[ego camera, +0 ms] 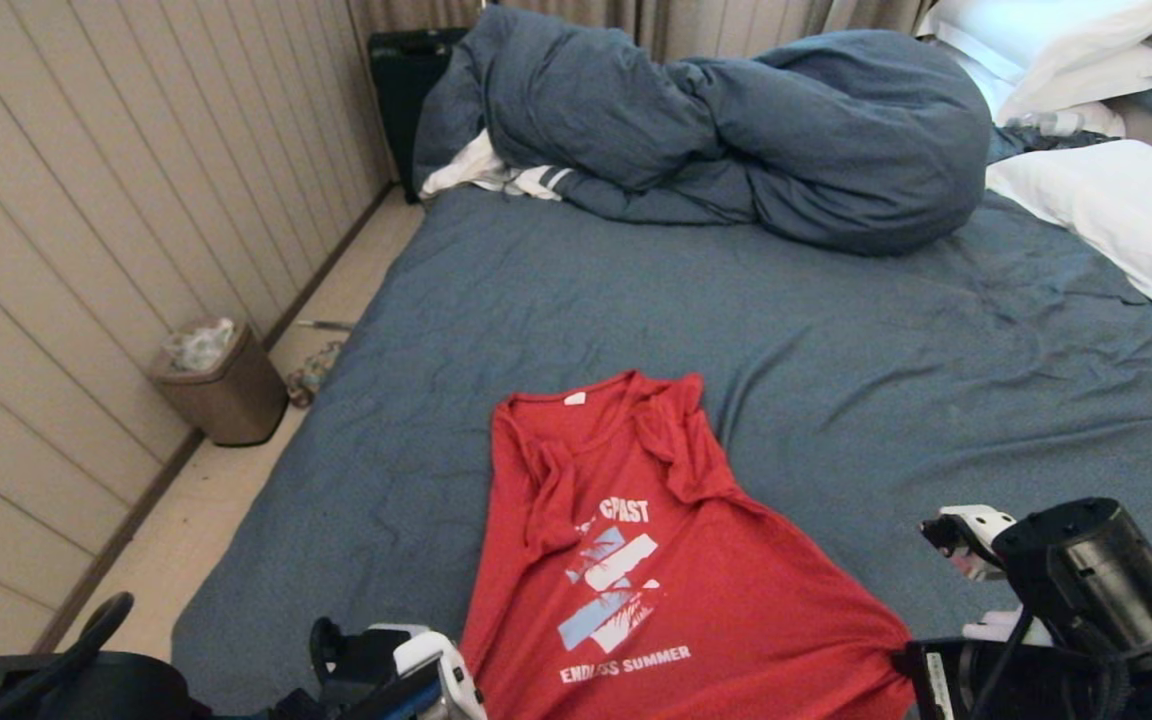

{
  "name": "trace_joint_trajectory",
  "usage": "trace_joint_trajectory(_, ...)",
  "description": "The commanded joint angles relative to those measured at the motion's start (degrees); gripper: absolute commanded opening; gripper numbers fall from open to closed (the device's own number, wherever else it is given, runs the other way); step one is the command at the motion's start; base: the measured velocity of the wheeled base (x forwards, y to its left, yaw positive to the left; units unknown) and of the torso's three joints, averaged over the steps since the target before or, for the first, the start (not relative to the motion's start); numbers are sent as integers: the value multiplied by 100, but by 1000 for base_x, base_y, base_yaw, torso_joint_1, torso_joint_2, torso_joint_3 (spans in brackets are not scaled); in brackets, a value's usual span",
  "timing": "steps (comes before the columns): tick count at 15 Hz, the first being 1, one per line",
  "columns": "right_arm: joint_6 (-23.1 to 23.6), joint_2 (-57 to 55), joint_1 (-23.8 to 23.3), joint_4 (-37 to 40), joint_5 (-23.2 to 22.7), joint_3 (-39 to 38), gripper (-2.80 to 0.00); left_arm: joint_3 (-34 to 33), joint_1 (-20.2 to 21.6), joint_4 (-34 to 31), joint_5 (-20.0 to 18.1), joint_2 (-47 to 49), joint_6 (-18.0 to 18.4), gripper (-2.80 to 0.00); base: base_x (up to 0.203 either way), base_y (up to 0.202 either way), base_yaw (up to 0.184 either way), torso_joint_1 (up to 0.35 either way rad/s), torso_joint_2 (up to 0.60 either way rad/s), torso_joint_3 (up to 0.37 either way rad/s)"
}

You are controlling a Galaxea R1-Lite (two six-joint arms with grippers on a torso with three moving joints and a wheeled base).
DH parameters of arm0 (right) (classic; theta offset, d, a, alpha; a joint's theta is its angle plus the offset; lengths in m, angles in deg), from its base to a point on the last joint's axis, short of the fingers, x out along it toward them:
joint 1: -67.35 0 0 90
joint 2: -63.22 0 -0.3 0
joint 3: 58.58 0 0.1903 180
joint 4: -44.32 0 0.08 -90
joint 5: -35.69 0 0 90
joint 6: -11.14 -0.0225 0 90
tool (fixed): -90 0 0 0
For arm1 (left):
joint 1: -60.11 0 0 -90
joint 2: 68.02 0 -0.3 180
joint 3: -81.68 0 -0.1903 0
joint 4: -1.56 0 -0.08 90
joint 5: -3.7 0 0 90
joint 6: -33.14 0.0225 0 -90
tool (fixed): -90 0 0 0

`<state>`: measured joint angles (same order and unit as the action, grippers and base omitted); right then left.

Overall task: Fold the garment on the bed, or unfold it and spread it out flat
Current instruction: Fold the red T-shirt

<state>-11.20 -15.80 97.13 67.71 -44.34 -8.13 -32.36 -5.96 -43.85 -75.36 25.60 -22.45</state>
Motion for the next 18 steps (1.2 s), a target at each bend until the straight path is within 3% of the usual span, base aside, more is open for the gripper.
trace_joint_trajectory(1, -16, 107, 71, 7, 5, -150, -280, -145, -46, -11, -65, -20, -31, -280, 0, 0, 0, 0, 0, 0)
trace_joint_trajectory(5, -21, 373, 188, 16, 12, -415, -280, -206, -230, 23, -250, 24, -31, -280, 0, 0, 0, 0, 0, 0)
trace_joint_trajectory(8, -3, 597, 179, 219, 29, -132, -280, -147, -244, 80, -170, -108, -20, -280, 0, 0, 0, 0, 0, 0)
trace_joint_trajectory(11, 53, 518, 144, 609, 22, 653, -280, 43, 89, 77, -79, -363, 105, -280, 0, 0, 0, 0, 0, 0)
trace_joint_trajectory(13, 130, 205, 96, 655, 19, 1119, -280, 209, 574, 65, -77, -483, 411, -280, 0, 0, 0, 0, 0, 0)
trace_joint_trajectory(16, 160, 224, 95, 763, 8, 939, -280, -14, 657, 67, -121, -466, 547, -280, 0, 0, 0, 0, 0, 0)
trace_joint_trajectory(18, 123, 252, 146, 854, 5, 663, -280, -123, 575, 48, -441, -365, 549, -280, 0, 0, 0, 0, 0, 0)
